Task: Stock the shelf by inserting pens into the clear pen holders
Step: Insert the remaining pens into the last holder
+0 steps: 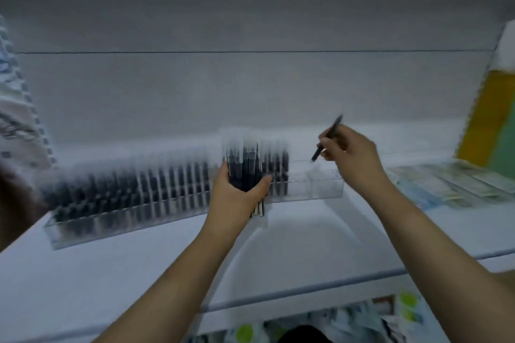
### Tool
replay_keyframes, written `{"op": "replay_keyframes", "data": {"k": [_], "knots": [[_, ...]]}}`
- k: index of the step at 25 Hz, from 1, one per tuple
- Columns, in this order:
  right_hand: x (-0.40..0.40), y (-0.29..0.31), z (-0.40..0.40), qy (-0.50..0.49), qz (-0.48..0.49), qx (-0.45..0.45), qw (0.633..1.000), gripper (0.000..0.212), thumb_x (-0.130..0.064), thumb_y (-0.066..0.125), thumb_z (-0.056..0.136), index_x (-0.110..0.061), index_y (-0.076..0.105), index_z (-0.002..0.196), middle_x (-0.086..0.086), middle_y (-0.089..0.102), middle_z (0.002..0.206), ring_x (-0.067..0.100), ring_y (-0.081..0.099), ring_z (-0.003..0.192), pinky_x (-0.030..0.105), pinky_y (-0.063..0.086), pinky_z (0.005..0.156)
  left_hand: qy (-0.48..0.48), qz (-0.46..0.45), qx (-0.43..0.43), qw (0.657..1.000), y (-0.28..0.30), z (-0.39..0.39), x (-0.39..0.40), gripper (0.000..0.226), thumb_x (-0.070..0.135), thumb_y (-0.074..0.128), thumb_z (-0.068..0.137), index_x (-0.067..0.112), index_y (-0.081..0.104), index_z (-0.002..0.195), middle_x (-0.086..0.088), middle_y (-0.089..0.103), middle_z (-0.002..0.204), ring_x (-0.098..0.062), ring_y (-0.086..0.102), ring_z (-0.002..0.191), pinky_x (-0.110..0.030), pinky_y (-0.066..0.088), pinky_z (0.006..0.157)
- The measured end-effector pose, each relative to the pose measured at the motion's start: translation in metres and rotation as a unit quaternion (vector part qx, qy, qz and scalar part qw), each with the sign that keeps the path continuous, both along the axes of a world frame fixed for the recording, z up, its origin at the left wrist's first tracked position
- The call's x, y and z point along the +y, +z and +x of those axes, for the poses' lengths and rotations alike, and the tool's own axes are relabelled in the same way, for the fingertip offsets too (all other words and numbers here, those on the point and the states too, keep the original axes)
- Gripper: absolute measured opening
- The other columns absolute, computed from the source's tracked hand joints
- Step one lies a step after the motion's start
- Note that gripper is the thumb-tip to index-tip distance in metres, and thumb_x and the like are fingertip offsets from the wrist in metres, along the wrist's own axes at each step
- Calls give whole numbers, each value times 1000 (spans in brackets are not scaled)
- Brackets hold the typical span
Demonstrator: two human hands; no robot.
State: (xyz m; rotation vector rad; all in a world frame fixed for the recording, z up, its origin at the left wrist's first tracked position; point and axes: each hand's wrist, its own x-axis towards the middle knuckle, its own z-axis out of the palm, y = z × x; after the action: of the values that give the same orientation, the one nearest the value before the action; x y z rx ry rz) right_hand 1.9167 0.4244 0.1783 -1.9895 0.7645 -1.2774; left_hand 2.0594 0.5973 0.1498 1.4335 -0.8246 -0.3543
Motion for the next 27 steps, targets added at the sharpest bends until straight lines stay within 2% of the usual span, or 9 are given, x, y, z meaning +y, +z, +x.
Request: {"op": "replay_keyframes", "data": {"k": [4,8,10,14,18,21,24,25,27], "knots": [[-38,-22,38,32,14,65,997,10,-17,60,97,-10,68,99,5,73,89,7,70,75,4,47,65,-13,-2,-17,1000,-2,15,-47,29,26,79,80,32,56,97,8,70,95,-9,71,84,-13,54,67],[-61,-36,72,65,0,140,988,10,-17,57,98,-14,64,91,3,69,84,-3,65,64,3,45,61,-9,5,-9,1000,-16,35,-66,30,28,80,79,34,57,97,8,72,93,-7,73,81,-21,58,71],[-67,-35,80,54,-15,152,987,11,-18,57,98,-14,63,90,1,68,79,-5,62,59,3,43,57,-5,10,16,1000,-26,39,-69,32,30,81,77,33,58,99,6,73,91,-5,72,78,-19,57,65],[-73,-36,81,20,-78,226,971,20,-24,58,98,-7,61,88,-4,66,79,5,64,70,14,44,59,-20,10,62,998,-37,41,-70,30,25,81,78,21,62,101,0,74,84,-3,69,64,-14,48,49],[-77,-56,79,43,-127,330,934,22,-29,61,96,-8,66,92,-9,57,84,17,53,80,23,36,63,-37,15,53,998,-41,43,-70,28,22,81,79,23,61,98,-1,74,84,-7,71,69,-16,51,54],[-85,-67,80,42,-132,348,927,30,-37,57,97,-15,71,111,1,56,112,16,50,98,25,34,82,-47,15,44,998,-44,43,-72,30,21,81,78,20,61,100,-4,74,87,-12,72,76,-19,55,60],[-87,-65,69,34,-102,353,929,38,-44,50,98,-22,67,124,1,54,127,17,51,113,29,38,96,-57,13,39,998,-46,41,-74,33,23,82,76,20,62,102,-4,75,90,-15,73,80,-22,56,63],[-85,-59,64,16,-110,328,938,38,-45,50,98,-25,65,127,-1,54,127,11,52,108,30,40,97,-62,11,42,997,-46,41,-74,33,23,82,75,21,62,101,-4,75,89,-15,73,80,-22,55,61],[-73,-42,56,-18,-124,201,972,28,-43,51,98,-29,68,116,-14,60,112,-4,50,82,19,41,83,-76,8,51,996,-46,39,-75,31,22,82,75,22,62,99,-3,75,87,-14,72,77,-20,53,58]]}}
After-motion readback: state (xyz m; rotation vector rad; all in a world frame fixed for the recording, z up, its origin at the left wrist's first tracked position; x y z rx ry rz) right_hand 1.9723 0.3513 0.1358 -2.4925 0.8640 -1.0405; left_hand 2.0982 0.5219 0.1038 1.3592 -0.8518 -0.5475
